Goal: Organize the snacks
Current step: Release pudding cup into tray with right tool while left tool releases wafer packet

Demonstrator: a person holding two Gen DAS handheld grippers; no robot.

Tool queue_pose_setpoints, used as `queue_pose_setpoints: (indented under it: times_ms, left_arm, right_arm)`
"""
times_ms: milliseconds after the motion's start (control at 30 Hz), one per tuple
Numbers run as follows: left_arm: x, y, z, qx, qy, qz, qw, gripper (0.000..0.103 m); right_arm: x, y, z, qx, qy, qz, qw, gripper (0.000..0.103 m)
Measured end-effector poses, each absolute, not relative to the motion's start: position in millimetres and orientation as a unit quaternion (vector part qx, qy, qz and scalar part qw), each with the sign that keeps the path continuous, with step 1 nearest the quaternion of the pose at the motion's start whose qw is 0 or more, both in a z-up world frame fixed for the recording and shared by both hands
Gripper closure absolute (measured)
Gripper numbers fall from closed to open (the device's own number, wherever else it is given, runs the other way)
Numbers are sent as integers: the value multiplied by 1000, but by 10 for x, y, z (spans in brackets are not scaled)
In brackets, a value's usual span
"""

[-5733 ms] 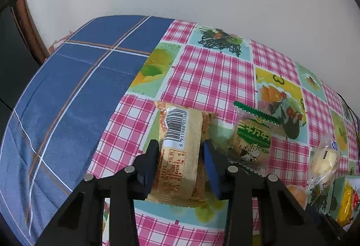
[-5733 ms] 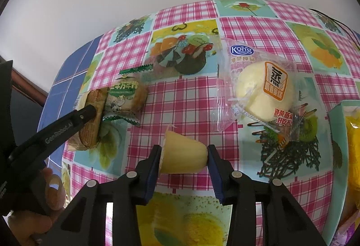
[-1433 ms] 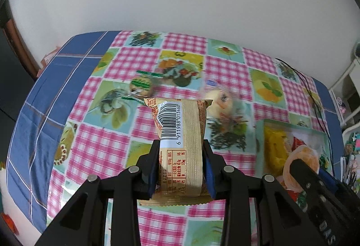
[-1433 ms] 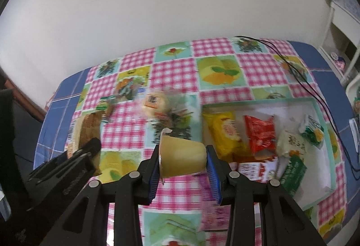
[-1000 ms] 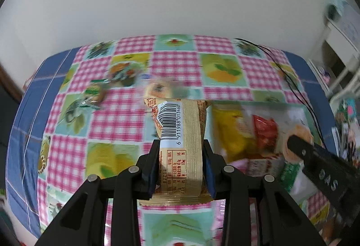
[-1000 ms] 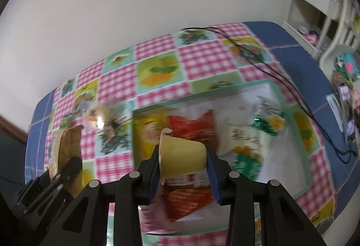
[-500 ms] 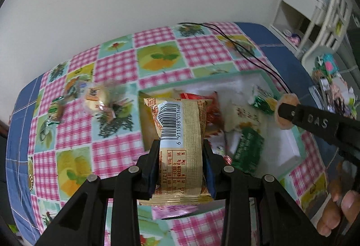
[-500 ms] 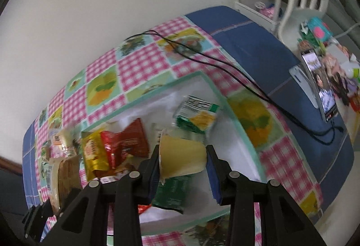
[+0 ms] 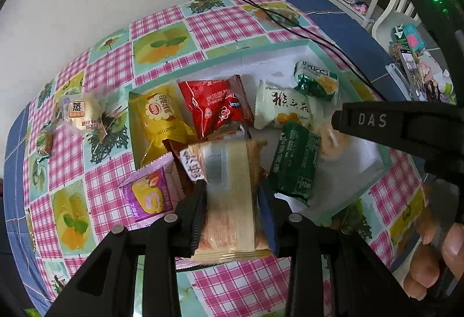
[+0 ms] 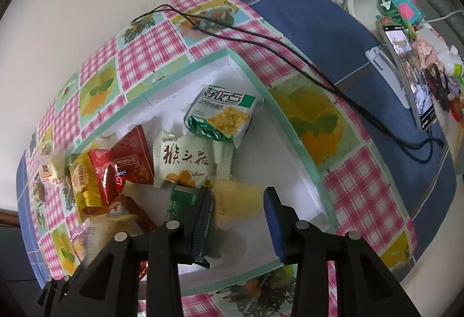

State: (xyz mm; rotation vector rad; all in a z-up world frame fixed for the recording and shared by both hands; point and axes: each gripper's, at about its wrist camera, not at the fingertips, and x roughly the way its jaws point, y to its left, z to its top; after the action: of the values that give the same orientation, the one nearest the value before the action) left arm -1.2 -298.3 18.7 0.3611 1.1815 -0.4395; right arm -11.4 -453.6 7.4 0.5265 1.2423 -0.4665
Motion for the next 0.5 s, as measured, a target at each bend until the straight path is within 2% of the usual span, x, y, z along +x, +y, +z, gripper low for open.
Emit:
queue_pose_setpoints:
  times_ms: [67, 500]
  left_arm:
    - [-10, -2970, 213, 165, 547, -205, 795, 55]
    - [319, -2477, 454, 79, 542, -160, 822, 50]
  right_arm:
    - [-106, -4521, 127, 239, 565, -215, 760, 57]
    - [-44, -4350, 316, 223, 553, -199, 778, 56]
